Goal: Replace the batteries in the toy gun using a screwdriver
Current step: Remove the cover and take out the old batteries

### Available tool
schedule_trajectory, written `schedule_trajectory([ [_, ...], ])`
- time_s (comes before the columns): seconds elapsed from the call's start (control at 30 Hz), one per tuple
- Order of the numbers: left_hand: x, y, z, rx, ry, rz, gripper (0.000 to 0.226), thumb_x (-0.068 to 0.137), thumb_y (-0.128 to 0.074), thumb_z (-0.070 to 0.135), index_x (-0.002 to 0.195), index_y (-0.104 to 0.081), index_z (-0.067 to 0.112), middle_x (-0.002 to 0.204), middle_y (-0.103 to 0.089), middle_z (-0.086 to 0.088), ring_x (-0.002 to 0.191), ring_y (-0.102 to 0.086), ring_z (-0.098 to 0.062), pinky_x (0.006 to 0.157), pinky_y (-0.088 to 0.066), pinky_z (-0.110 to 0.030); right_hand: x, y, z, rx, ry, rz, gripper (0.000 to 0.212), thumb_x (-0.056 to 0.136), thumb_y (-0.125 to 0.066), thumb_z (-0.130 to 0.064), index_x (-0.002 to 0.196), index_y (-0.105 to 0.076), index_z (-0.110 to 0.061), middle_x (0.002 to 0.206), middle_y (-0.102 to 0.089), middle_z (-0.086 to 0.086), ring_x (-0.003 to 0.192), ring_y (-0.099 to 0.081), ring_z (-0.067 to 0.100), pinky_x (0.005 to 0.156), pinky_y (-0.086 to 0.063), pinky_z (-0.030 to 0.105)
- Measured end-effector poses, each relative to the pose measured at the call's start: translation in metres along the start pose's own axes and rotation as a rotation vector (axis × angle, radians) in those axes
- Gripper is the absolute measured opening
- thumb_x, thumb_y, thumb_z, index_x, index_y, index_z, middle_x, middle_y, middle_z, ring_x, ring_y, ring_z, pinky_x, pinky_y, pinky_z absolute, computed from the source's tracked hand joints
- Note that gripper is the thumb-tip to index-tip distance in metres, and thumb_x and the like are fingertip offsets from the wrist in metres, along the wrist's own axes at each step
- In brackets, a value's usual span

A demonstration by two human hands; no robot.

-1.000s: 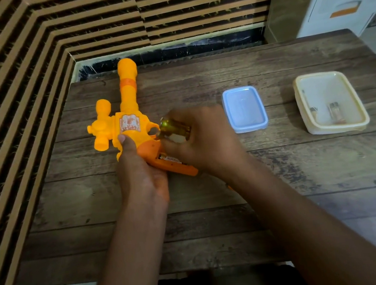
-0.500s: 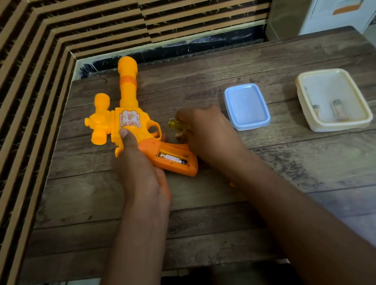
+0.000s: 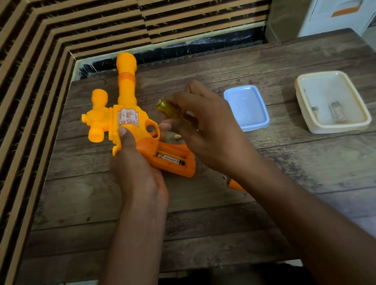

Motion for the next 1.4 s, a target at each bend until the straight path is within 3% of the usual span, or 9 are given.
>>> schedule_trajectory([
  [0.13,0.001,0.001,-0.001,0.003,0.014,0.001,0.043,0.109,-0.051,0.046,0.137,-0.063,0.015,0.117,-0.078,-0.016,0.101,-0.078,-0.03,0.1,-0.059,-0.056,-0.004,0.013,0.006,0.238,-0.091,0.058,0.013,0.091,-0.076,-0.013,0.102,-0.07,-0.011,0.096,-0.068,0.013,0.09,-0.068,0.021,0.078,-0.059,0.037],
  [0.27,0.0,0.003,-0.001,0.01,0.03,0.011,0.044,0.109,-0.05,0.046,0.136,-0.063,0.015,0.115,-0.079,-0.014,0.094,-0.079,-0.026,0.093,-0.063,-0.049,-0.005,0.017,0.019,0.377,-0.208,0.059,0.018,0.089,-0.076,-0.018,0.1,-0.072,-0.003,0.088,-0.072,0.019,0.083,-0.072,0.035,0.071,-0.058,0.055],
  [0.43,0.002,0.002,-0.001,-0.009,0.044,0.01,0.042,0.109,-0.051,0.045,0.134,-0.064,0.015,0.115,-0.079,-0.014,0.098,-0.079,-0.028,0.089,-0.064,-0.047,-0.008,0.014,0.026,0.389,-0.269,0.028,0.022,0.087,-0.08,-0.014,0.098,-0.072,0.004,0.086,-0.074,0.019,0.081,-0.075,0.034,0.071,-0.06,0.055],
  [0.6,0.004,0.002,-0.004,-0.022,0.058,0.001,0.045,0.107,-0.052,0.047,0.137,-0.061,0.014,0.118,-0.078,-0.017,0.105,-0.078,-0.031,0.1,-0.06,-0.055,-0.008,0.009,0.033,0.321,-0.292,-0.014,0.027,0.084,-0.082,-0.022,0.093,-0.071,0.001,0.084,-0.071,0.021,0.08,-0.073,0.037,0.069,-0.061,0.058],
  [0.77,0.002,0.001,-0.003,-0.017,0.067,0.0,0.042,0.108,-0.052,0.046,0.136,-0.061,0.016,0.114,-0.08,-0.014,0.1,-0.079,-0.028,0.098,-0.061,-0.053,-0.007,0.006,0.029,0.269,-0.267,-0.058,0.025,0.086,-0.081,-0.02,0.099,-0.071,-0.002,0.09,-0.072,0.016,0.084,-0.074,0.032,0.071,-0.061,0.056],
  [0.93,0.006,0.003,-0.008,-0.027,0.093,-0.01,0.047,0.107,-0.052,0.049,0.14,-0.06,0.017,0.119,-0.078,-0.017,0.106,-0.078,-0.034,0.1,-0.058,-0.061,-0.004,0.007,0.011,0.224,-0.147,-0.118,0.042,0.086,-0.077,-0.003,0.121,-0.057,-0.013,0.1,-0.058,-0.014,0.091,-0.072,0.025,0.073,-0.064,0.042],
  [1.13,0.008,0.004,-0.012,-0.061,0.12,0.002,0.052,0.106,-0.051,0.051,0.142,-0.058,0.013,0.124,-0.074,-0.023,0.11,-0.075,-0.041,0.098,-0.057,-0.066,-0.009,0.012,0.02,0.245,-0.233,-0.111,0.036,0.079,-0.077,0.006,0.1,-0.052,-0.007,0.092,-0.062,0.009,0.086,-0.072,0.028,0.067,-0.063,0.053],
  [1.3,0.002,0.001,-0.006,-0.071,0.124,0.023,0.048,0.109,-0.048,0.046,0.143,-0.058,0.013,0.123,-0.075,-0.018,0.088,-0.079,-0.025,0.086,-0.064,-0.048,-0.025,0.014,0.043,0.266,-0.423,0.04,0.034,0.072,-0.072,-0.007,0.094,-0.05,-0.019,0.086,-0.067,0.013,0.081,-0.076,0.033,0.064,-0.062,0.056],
  [1.4,0.001,0.0,-0.006,-0.078,0.137,0.018,0.048,0.109,-0.049,0.045,0.144,-0.056,0.013,0.12,-0.076,-0.016,0.087,-0.08,-0.024,0.084,-0.064,-0.046,-0.032,0.02,0.051,0.321,-0.487,0.149,0.032,0.071,-0.07,-0.007,0.093,-0.05,-0.02,0.085,-0.069,0.012,0.08,-0.077,0.033,0.067,-0.063,0.057],
])
Point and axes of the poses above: each hand's wrist, its own x-axis towards the middle knuckle, its own y-axis out of the back of the hand, z = x × y, the point moved 10 cm from there along x, towards the middle knuckle
